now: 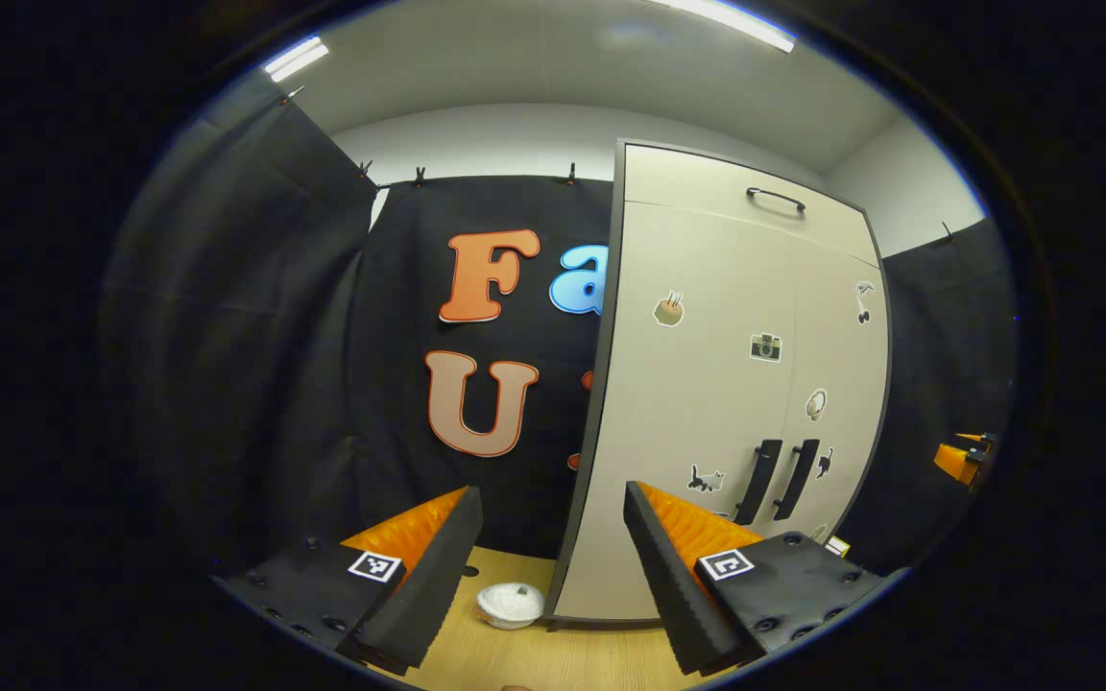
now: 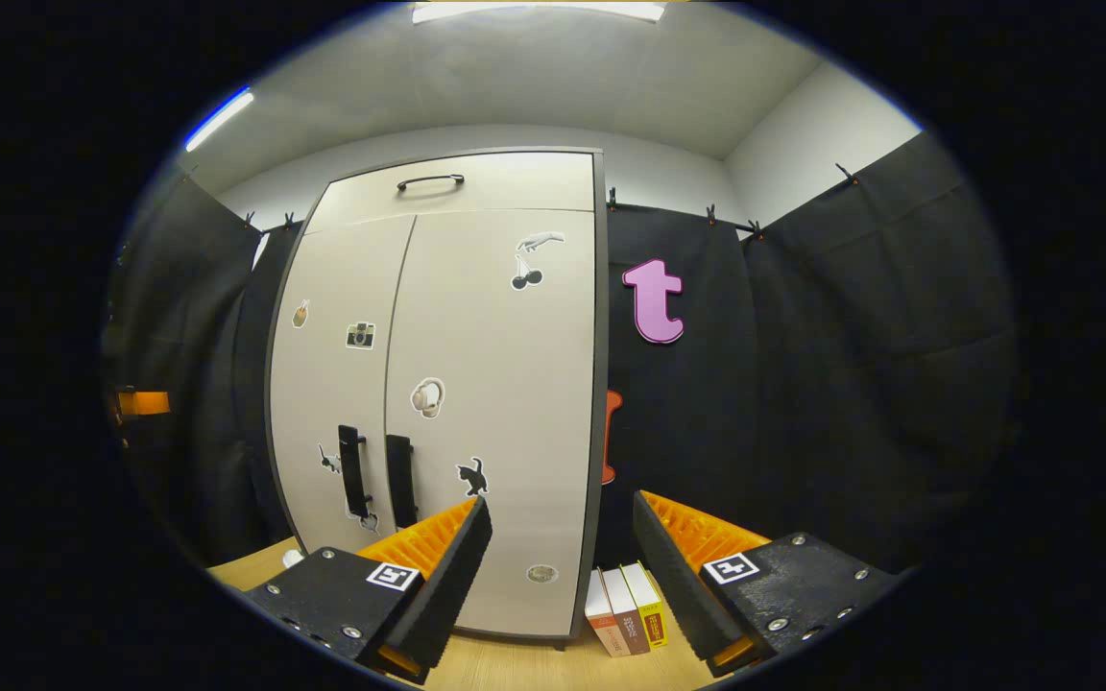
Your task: Grab one shoe with the right hand and put it into the shoe cabinet, grab the other shoe with the left hand and put it into the shoe cabinet; then close the right door with the right hand and the left door with the left hand.
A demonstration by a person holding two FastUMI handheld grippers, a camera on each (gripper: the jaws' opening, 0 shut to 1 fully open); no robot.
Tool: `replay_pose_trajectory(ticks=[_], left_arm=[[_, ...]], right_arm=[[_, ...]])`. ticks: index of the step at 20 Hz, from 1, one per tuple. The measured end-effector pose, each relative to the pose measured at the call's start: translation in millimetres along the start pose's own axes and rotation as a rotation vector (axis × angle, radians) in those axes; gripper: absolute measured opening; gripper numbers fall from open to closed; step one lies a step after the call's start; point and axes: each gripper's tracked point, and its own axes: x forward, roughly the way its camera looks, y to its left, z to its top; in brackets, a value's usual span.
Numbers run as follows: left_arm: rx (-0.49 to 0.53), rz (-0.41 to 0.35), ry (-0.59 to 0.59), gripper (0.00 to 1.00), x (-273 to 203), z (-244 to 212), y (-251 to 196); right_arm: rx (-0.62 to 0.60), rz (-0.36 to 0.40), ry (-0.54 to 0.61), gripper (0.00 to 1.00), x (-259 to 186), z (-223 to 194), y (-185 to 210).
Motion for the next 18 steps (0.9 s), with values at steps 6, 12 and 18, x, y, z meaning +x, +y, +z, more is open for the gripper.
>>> replay_pose_trajectory(ticks=[6,12,18], left_arm=[[-0.004,-0.024,-0.006,0.96,-14,10,6],[-0.010,-0.042,-0.019,0.96,-26,18,8],[-0.016,-0.054,-0.026,0.96,-33,21,7]], right_arm=[[-0.002,-0.017,-0.009,0.92,-26,9,2],[0.004,-0.031,-0.021,0.92,-45,18,0],[0.002,-0.039,-0.019,0.92,-55,19,-1]])
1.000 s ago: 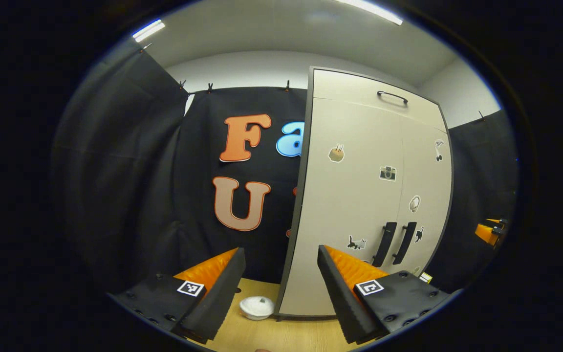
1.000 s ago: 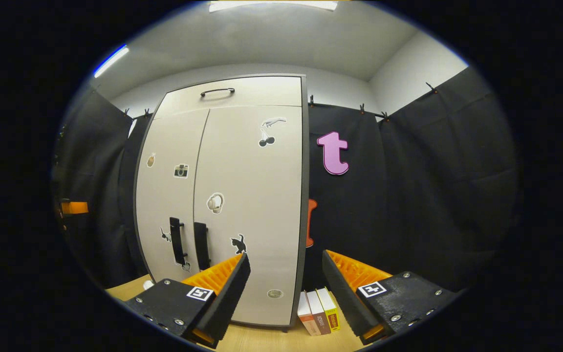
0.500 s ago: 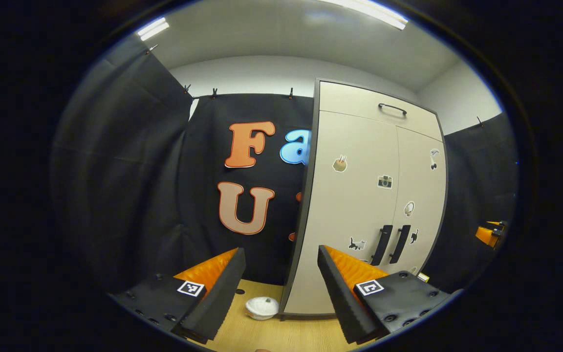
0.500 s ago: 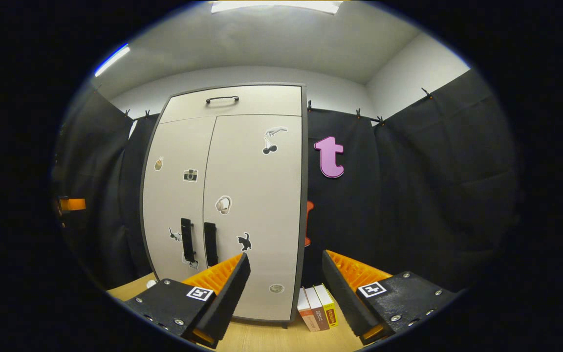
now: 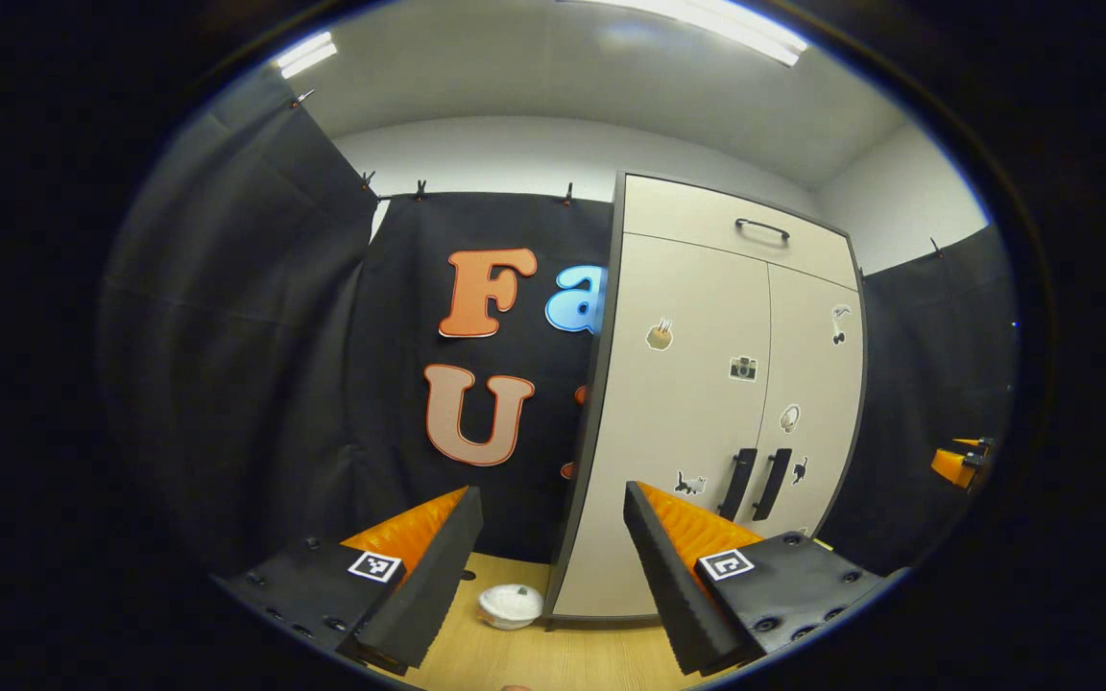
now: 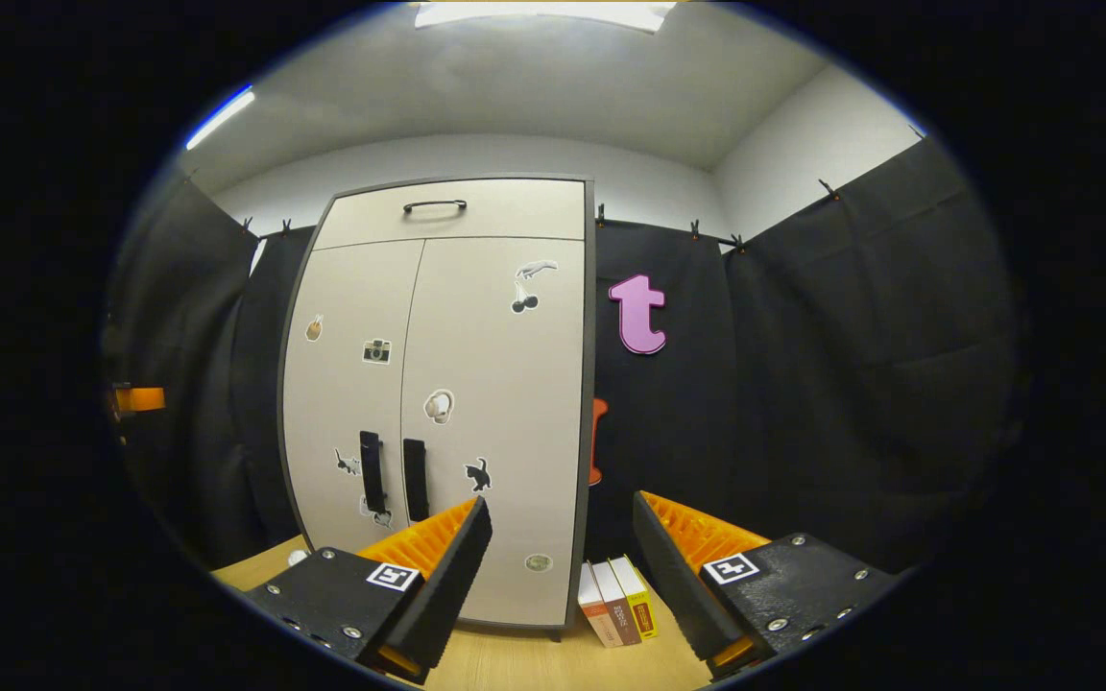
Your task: Grab one shoe with the right hand and put it into the shoe cabinet, grab the other shoe with the left hand and put it into the shoe cabinet; then close the right door with the right hand and the left door with the left hand.
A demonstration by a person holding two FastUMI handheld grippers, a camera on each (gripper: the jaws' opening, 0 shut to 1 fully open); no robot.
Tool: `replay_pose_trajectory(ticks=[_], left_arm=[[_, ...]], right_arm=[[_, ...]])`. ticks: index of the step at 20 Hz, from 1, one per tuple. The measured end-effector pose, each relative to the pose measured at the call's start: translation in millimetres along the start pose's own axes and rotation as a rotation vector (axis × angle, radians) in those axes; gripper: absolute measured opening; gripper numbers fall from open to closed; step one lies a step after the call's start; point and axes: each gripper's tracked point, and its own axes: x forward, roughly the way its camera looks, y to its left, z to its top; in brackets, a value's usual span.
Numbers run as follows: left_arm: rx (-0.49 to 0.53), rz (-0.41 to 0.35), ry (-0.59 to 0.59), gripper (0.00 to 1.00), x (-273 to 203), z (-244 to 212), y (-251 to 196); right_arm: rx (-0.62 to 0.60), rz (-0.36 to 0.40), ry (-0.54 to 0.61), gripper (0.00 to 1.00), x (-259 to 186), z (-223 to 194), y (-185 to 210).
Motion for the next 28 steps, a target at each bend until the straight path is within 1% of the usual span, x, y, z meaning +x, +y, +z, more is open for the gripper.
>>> replay_pose_trajectory(ticks=[8,24,25,26,28], left_arm=[[0.022,0.003,0.003,0.96,-3,0,-1],[0.008,0.005,0.032,0.97,3,-10,0],[0.012,0.005,0.035,0.94,3,-11,0],[0.015,0.005,0.038,0.96,2,-12,0],[0.026,0.007,0.043,0.96,2,-14,-1]], right_arm=[[-0.001,0.000,-0.005,0.92,-1,2,0],[0.016,-0.010,0.021,0.92,6,-8,-3],[0.017,-0.010,0.023,0.92,5,-9,-3],[0.017,-0.010,0.025,0.92,5,-10,-3],[0.018,-0.012,0.026,0.92,5,-9,-2]])
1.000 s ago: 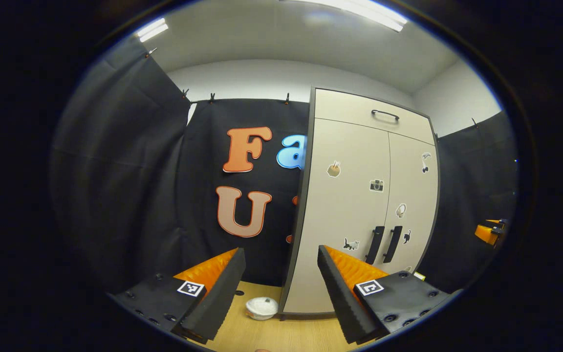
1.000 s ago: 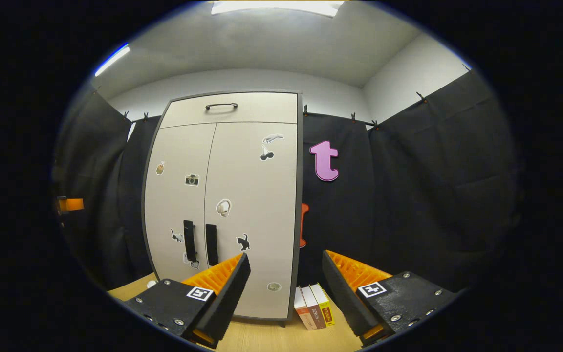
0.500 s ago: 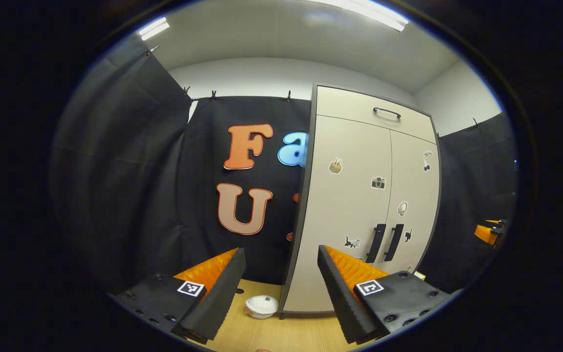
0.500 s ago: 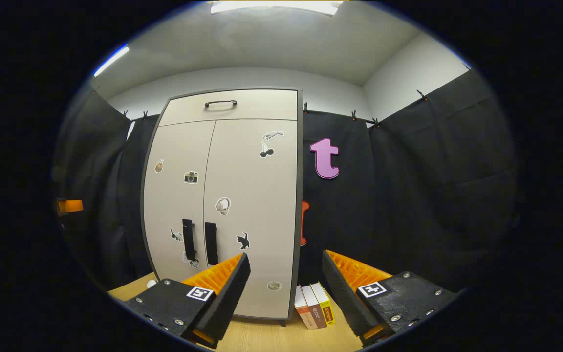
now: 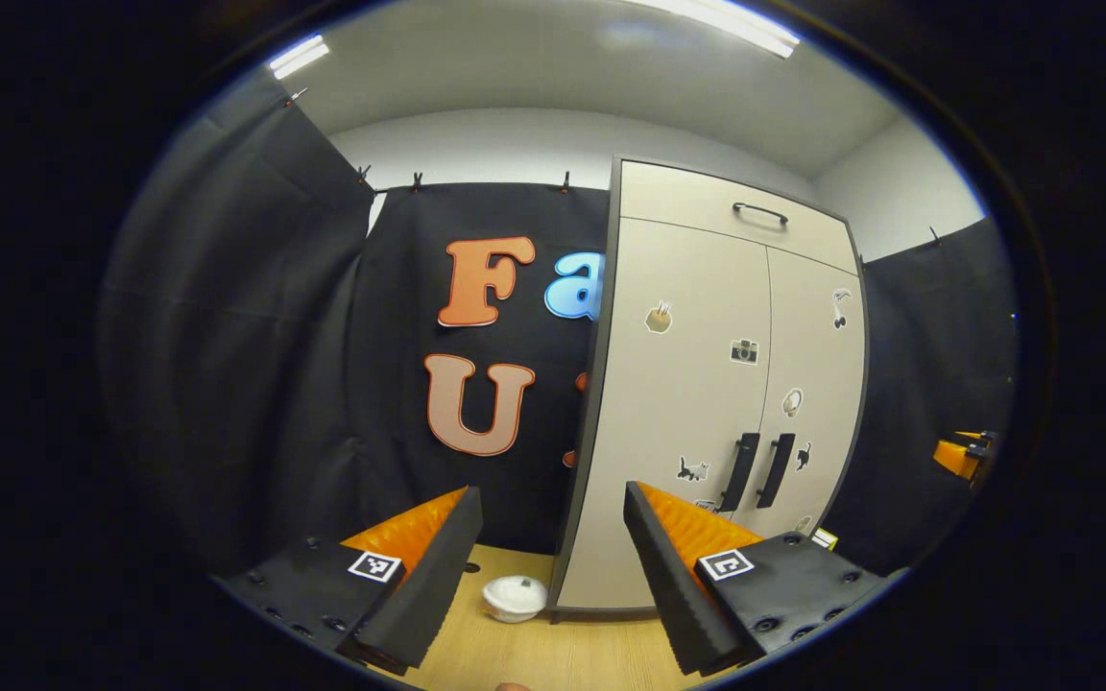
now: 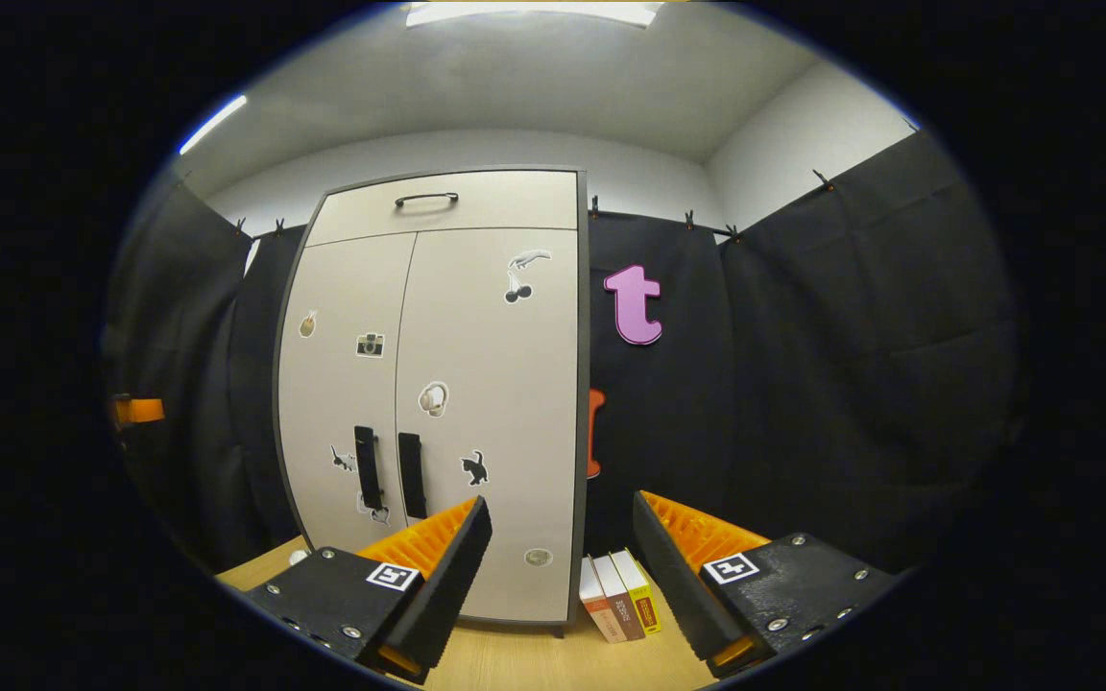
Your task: Grab one shoe with the right hand and put it into the shoe cabinet, grab the other shoe with the left hand and put it into the shoe cabinet; then close the right door with the right hand and the left door with the left hand.
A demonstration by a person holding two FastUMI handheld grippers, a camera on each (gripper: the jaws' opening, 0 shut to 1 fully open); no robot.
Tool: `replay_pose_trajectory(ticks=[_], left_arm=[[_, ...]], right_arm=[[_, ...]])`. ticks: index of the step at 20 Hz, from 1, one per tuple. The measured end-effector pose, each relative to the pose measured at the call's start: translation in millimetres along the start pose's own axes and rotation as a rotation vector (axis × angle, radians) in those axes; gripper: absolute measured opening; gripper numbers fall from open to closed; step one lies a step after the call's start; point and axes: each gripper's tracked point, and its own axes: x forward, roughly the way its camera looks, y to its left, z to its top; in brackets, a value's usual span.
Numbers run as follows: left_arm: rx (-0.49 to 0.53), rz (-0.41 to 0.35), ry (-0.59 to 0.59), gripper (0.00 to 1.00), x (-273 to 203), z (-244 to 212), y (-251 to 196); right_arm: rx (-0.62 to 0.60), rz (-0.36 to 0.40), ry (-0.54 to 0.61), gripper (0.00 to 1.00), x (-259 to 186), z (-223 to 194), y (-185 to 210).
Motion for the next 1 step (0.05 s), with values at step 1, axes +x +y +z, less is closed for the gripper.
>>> replay_pose_trajectory(ticks=[1], left_arm=[[0.010,0.004,0.003,0.96,-0.7,-0.2,0.8]], right_arm=[[0.000,-0.001,0.000,0.92,-0.2,0.0,-0.1]])
